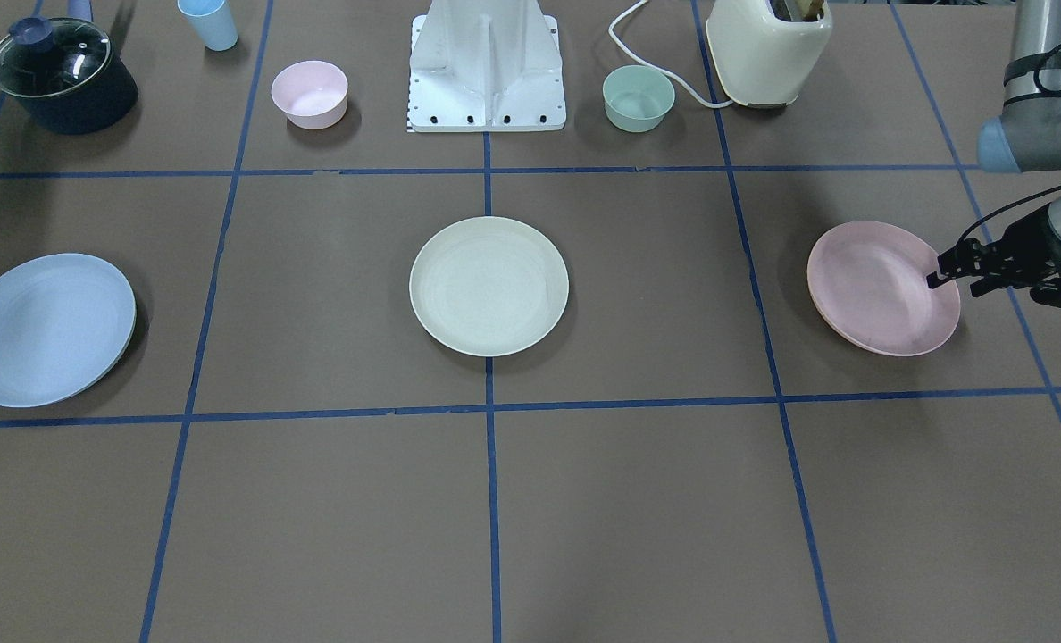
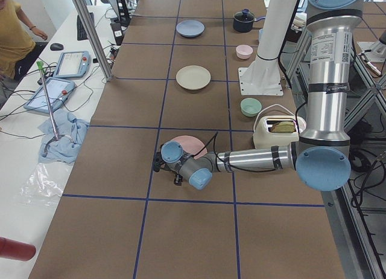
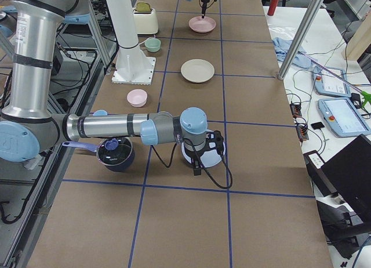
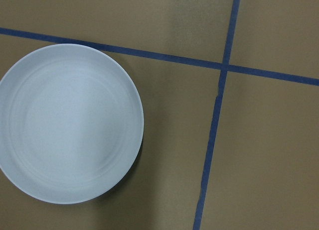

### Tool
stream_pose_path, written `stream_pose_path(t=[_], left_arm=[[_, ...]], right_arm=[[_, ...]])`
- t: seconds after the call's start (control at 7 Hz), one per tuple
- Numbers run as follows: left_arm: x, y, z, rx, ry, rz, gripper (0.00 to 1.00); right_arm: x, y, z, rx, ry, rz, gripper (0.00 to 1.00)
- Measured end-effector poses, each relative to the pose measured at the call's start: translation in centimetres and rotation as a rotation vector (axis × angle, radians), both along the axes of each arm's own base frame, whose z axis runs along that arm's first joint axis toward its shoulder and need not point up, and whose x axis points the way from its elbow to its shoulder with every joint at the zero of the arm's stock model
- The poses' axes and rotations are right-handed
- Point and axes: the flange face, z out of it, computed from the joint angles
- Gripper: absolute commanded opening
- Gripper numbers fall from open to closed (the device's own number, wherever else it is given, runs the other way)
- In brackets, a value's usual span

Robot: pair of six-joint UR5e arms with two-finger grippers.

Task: Stack three plates with pink and blue
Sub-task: 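Lower the left gripper to the pink plate rim and grasp it, then lift the pink plate with the left gripper and carry it over the cream plate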

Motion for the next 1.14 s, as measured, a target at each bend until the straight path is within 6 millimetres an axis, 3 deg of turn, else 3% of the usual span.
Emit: stream_pose_path(t=[0.14,0.29,0.43,0.86,1.14], left_arm=[[0.1,0.0,0.1,-0.001,-0.001,0.001,0.47],[0.1,0.0,0.1,-0.003,-0.001,0.002,0.16],[0.1,0.1,0.1,-0.004,-0.001,0.002,0.00],[0.2,0.0,-0.2,-0.042,0.001,-0.027,0.00],[0.3,-0.3,-3.0,-0.022,0.027,-0.042,0.00]], right_arm=[[0.0,0.0,0.0,0.000,-0.001,0.000,1.00],[0.0,0.0,0.0,0.000,-0.001,0.000,1.00],[0.0,0.0,0.0,0.000,-0.001,0.000,1.00],[0.0,-0.1,-0.2,0.005,-0.001,0.000,1.00],[0.0,-0.3,-0.4,0.011,-0.002,0.000,1.00]])
